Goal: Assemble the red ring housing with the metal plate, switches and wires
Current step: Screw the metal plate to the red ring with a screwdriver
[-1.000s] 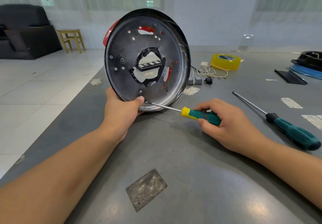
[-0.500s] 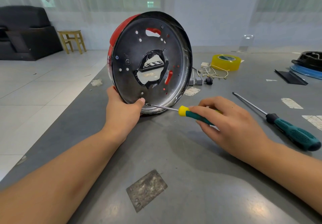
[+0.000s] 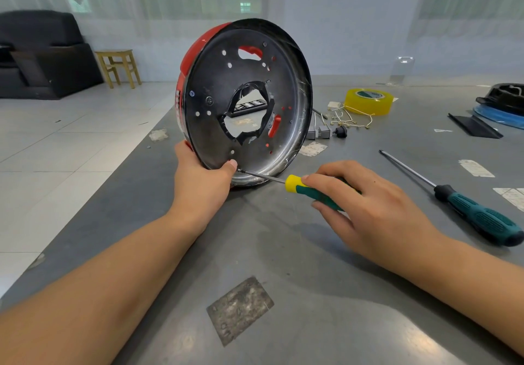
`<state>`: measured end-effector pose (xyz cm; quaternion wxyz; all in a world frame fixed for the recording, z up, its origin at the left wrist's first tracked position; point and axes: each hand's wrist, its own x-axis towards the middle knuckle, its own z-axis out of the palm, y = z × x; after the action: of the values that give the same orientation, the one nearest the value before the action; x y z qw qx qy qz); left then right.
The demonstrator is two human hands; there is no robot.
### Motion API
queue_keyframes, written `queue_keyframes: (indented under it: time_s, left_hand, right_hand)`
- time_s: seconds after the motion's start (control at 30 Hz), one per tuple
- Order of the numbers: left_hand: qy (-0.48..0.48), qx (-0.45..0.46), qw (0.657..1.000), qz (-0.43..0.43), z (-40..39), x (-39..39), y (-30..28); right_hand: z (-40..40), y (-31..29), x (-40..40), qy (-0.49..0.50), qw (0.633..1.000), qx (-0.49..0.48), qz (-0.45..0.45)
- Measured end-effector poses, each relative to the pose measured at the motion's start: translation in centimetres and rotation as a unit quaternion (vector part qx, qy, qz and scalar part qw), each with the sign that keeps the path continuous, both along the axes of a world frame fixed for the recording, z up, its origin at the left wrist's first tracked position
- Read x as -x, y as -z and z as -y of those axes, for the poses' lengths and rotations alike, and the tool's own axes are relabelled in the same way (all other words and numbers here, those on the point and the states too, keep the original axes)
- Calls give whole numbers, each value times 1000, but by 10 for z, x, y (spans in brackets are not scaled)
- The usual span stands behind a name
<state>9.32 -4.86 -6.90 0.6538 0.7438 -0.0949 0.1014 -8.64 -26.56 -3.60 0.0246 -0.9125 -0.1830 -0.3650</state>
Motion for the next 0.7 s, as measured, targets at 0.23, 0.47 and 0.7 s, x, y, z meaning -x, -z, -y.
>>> queue_keyframes:
  time_s: [0.23,0.47,0.7]
  left_hand:
    - [-4,44,999,-15,0,-4,2]
    - [1,46,999,-21,0,-5,2]
    - [-3,39,999,-17,1,-3,0]
  right_hand:
    - [-4,2,4,11,990,-104,-96]
    - [-1,4,1,66,954,-251,-149]
    - [-2,4,0,92,933,-288,-195]
